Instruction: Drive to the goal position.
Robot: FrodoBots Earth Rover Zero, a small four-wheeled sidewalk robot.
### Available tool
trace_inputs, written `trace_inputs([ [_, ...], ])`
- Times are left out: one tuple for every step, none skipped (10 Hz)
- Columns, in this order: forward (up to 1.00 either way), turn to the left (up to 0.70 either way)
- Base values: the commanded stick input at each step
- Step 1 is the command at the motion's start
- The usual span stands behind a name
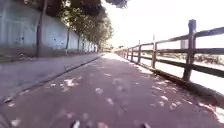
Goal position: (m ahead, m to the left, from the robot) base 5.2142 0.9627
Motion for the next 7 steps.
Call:
trace_inputs([
  [0.85,0.0],
  [0.85,0.0],
  [0.85,0.0],
  [0.85,0.0],
  [0.85,0.0],
  [0.85,0.0],
  [0.85,0.0],
])
